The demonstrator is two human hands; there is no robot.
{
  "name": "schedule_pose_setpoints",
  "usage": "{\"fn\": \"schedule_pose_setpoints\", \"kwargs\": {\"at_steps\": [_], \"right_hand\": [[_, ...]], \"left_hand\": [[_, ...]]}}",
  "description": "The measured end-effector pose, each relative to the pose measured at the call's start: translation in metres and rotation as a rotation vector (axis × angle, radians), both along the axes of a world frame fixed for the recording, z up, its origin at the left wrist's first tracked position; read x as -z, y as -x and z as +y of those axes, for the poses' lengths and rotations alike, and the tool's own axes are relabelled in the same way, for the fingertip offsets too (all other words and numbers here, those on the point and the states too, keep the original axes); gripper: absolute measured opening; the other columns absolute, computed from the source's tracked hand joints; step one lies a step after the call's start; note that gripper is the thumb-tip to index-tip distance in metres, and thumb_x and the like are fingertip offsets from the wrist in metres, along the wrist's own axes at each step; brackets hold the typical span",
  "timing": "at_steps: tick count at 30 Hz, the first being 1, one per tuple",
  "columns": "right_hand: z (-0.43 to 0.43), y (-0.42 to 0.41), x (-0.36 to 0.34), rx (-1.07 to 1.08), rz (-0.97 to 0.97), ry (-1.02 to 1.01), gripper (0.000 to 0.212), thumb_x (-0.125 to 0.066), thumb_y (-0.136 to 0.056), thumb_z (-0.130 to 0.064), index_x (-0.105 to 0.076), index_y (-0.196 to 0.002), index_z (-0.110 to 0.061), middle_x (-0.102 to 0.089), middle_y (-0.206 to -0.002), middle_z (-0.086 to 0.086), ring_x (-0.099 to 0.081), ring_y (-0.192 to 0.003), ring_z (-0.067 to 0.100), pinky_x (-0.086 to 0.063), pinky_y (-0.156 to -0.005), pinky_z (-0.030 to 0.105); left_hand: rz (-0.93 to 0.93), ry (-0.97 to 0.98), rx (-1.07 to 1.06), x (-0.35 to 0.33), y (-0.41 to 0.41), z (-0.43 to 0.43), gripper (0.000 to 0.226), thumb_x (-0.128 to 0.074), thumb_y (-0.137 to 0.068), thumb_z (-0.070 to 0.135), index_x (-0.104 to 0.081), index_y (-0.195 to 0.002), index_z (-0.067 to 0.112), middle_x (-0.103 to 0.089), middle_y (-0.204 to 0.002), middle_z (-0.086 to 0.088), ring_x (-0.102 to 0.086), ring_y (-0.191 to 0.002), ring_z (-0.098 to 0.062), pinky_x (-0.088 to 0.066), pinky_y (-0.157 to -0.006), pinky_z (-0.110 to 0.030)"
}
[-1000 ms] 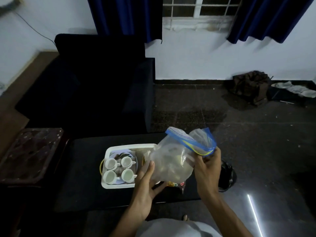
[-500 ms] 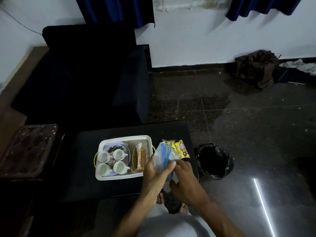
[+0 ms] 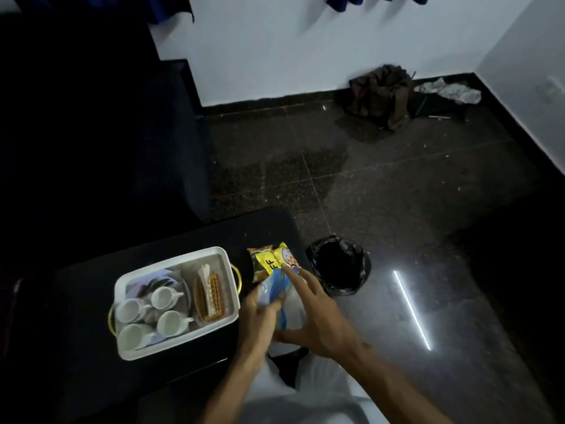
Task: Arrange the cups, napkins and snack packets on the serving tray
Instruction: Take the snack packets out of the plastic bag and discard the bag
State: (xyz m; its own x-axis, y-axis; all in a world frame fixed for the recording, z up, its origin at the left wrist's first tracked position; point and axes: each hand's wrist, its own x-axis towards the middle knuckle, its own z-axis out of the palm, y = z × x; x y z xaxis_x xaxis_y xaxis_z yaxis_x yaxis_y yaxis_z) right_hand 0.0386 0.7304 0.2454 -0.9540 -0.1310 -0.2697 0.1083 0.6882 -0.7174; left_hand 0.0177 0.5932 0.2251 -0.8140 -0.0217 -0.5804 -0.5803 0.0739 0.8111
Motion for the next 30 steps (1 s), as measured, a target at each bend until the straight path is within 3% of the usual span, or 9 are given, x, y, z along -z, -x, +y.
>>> {"fn": "schedule_pose_setpoints", "kwargs": {"at_steps": [3,6,9,11,13,15,17,25,30], "right_hand": [[0.011,-0.001,0.014,0.018,0.004,-0.007,0.112,-0.079,-0.062,-0.054,-0.008,-0.149,-0.054,-0.014,-0.158,-0.01,-0.043,-0.133,0.016,-0.045,-0.099,0.023],[0.032,0.001,0.032,0.012,0.001,-0.041,0.103,-0.074,-0.066,-0.049,-0.012,-0.148,-0.052,-0.023,-0.155,-0.009,-0.045,-0.132,0.016,-0.05,-0.099,0.033],[0.072,0.011,0.056,0.017,-0.015,-0.105,0.09,-0.073,-0.071,-0.044,-0.023,-0.146,-0.05,-0.029,-0.151,-0.01,-0.045,-0.132,0.015,-0.05,-0.099,0.036],[0.107,0.02,0.077,0.03,-0.005,-0.128,0.084,-0.077,-0.074,-0.039,-0.03,-0.143,-0.047,-0.033,-0.149,-0.007,-0.049,-0.129,0.016,-0.053,-0.096,0.03],[0.14,0.031,0.103,0.03,-0.002,-0.149,0.078,-0.076,-0.078,-0.039,-0.032,-0.142,-0.043,-0.033,-0.15,-0.005,-0.049,-0.129,0.016,-0.053,-0.096,0.028],[0.169,0.044,0.134,0.012,-0.012,-0.156,0.078,-0.075,-0.08,-0.04,-0.031,-0.144,-0.042,-0.029,-0.153,-0.006,-0.046,-0.133,0.015,-0.05,-0.1,0.025],[0.196,0.058,0.171,-0.001,-0.007,-0.179,0.083,-0.077,-0.078,-0.037,-0.03,-0.146,-0.038,-0.028,-0.156,-0.004,-0.04,-0.138,0.018,-0.044,-0.105,0.025],[0.265,0.116,0.327,-0.1,-0.079,-0.402,0.092,-0.08,-0.074,-0.028,-0.03,-0.151,-0.027,-0.022,-0.16,0.009,-0.03,-0.137,0.036,-0.048,-0.101,0.051],[0.275,0.127,0.416,-0.114,-0.117,-0.427,0.086,-0.079,-0.079,-0.026,-0.029,-0.15,-0.029,-0.019,-0.151,0.014,-0.04,-0.131,0.031,-0.059,-0.084,0.04]], "left_hand": [[-0.015,-0.04,0.028,0.01,0.003,0.013,0.027,-0.07,-0.088,0.019,-0.068,-0.103,0.042,-0.073,-0.11,0.0,-0.07,-0.099,-0.016,-0.06,-0.083,-0.039],[-0.026,-0.088,0.029,0.026,0.005,0.036,0.027,-0.073,-0.089,0.021,-0.066,-0.108,0.038,-0.071,-0.11,0.002,-0.071,-0.093,-0.004,-0.057,-0.073,-0.022],[-0.058,-0.136,0.099,0.043,0.011,0.074,0.037,-0.077,-0.08,0.047,-0.063,-0.114,0.038,-0.069,-0.116,0.008,-0.068,-0.101,0.001,-0.054,-0.075,-0.016],[-0.024,-0.026,0.159,0.06,0.016,0.104,0.047,-0.072,-0.076,0.06,-0.065,-0.114,0.034,-0.067,-0.119,0.004,-0.066,-0.108,-0.007,-0.057,-0.083,-0.027],[0.069,0.202,0.204,0.081,0.025,0.137,0.042,-0.068,-0.086,0.053,-0.069,-0.113,0.021,-0.06,-0.12,-0.006,-0.06,-0.112,-0.018,-0.055,-0.09,-0.035],[0.108,0.345,0.195,0.103,0.039,0.169,0.034,-0.065,-0.092,0.04,-0.071,-0.113,0.013,-0.055,-0.117,-0.009,-0.056,-0.109,-0.019,-0.048,-0.085,-0.02],[0.082,0.359,0.195,0.131,0.055,0.201,0.03,-0.064,-0.095,0.034,-0.072,-0.114,0.012,-0.057,-0.113,-0.008,-0.059,-0.104,-0.016,-0.042,-0.079,-0.01],[0.023,0.447,0.127,0.284,0.106,0.282,0.02,-0.063,-0.095,0.022,-0.074,-0.108,0.01,-0.07,-0.104,-0.006,-0.066,-0.091,-0.016,-0.055,-0.077,-0.031],[-0.08,0.516,0.151,0.377,0.116,0.303,0.018,-0.061,-0.094,0.009,-0.074,-0.107,0.009,-0.065,-0.11,-0.011,-0.065,-0.095,-0.02,-0.048,-0.072,-0.02]]}}
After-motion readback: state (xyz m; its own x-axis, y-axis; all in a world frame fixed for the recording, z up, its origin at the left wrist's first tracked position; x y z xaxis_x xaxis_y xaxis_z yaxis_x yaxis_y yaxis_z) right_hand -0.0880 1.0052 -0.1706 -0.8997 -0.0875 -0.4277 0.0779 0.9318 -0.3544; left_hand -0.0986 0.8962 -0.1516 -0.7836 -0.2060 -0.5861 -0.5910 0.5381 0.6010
